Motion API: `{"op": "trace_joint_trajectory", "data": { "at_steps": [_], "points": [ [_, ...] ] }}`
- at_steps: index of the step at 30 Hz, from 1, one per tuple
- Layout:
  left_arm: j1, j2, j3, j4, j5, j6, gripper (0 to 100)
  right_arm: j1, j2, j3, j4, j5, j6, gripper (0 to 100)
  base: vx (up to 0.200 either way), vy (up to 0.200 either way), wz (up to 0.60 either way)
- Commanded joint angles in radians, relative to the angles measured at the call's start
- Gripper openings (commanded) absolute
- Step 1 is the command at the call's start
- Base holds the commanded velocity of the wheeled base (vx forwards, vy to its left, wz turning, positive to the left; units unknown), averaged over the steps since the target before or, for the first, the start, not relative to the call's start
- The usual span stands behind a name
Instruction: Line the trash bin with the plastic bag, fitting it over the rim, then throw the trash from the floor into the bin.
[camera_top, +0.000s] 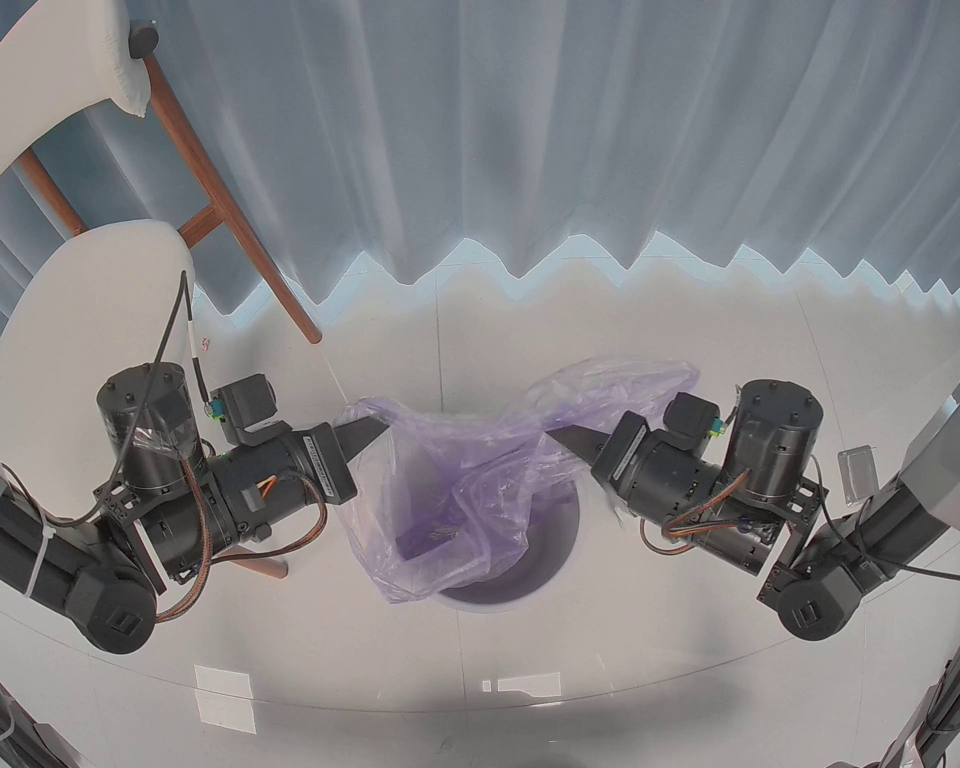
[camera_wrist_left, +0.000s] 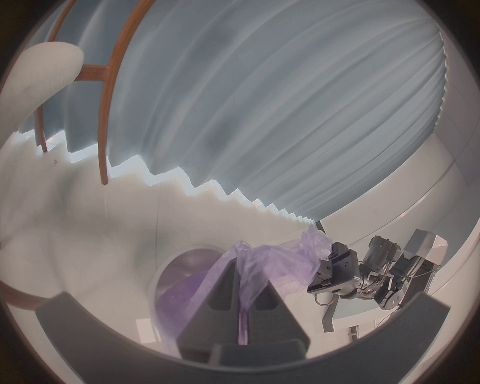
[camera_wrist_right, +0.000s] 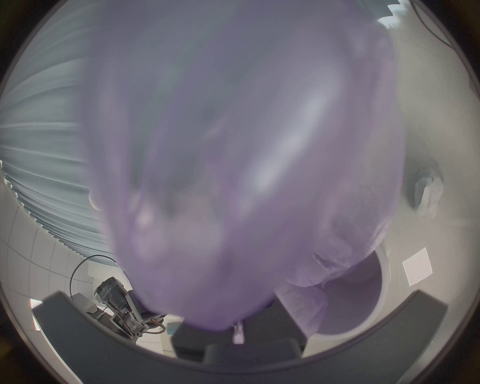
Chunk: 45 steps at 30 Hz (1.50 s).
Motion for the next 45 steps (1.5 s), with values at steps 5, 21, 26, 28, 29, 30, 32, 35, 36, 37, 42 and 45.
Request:
{"op": "trace_joint_trajectory", "data": {
  "at_steps": [5,21,26,28,29,30,32,35,36,37,42,45],
  "points": [
    [-0.001,-0.023,0.023,0.041,0.003,0.002,0,0.050,0.153,-0.105,0.040,0.007,0.000,0,0.000,0.000,0.00],
    [-0.006,0.166,-0.003,0.016,0.052,-0.003,0,0.042,0.266,-0.376,0.231,0.030,0.022,0,0.000,0.000,0.00],
    [-0.006,0.171,-0.013,0.011,0.052,-0.023,0,0.008,0.236,-0.388,0.261,0.098,0.050,0,0.000,0.000,0.00],
    [-0.003,0.172,-0.027,0.011,0.052,-0.061,0,-0.022,0.219,-0.393,0.292,0.139,0.051,0,0.000,0.000,0.00],
    [0.000,0.172,-0.036,0.013,0.052,-0.078,0,-0.036,0.211,-0.401,0.315,0.156,0.051,0,0.000,0.000,0.00],
    [0.002,0.174,-0.042,0.011,0.052,-0.093,0,-0.053,0.205,-0.411,0.340,0.173,0.051,0,0.000,0.000,0.00],
    [0.010,0.185,-0.059,0.011,0.051,-0.127,0,-0.095,0.197,-0.444,0.407,0.211,0.051,0,0.000,0.000,0.00],
    [0.040,0.212,-0.104,0.011,0.052,-0.159,0,-0.151,0.196,-0.514,0.490,0.242,0.051,0,0.000,0.000,0.00],
    [0.051,0.220,-0.115,0.011,0.052,-0.167,0,-0.167,0.196,-0.533,0.507,0.244,0.051,0,0.000,0.000,0.00],
    [0.062,0.226,-0.124,0.011,0.052,-0.173,0,-0.179,0.196,-0.551,0.524,0.244,0.051,0,0.000,0.000,0.00],
    [0.115,0.251,-0.177,0.011,0.052,-0.188,0,-0.222,0.186,-0.606,0.614,0.244,0.051,0,0.000,0.000,0.00],
    [0.138,0.260,-0.199,0.011,0.054,-0.188,0,-0.245,0.180,-0.617,0.662,0.248,0.051,0,0.000,0.000,0.00]
  ]
}}
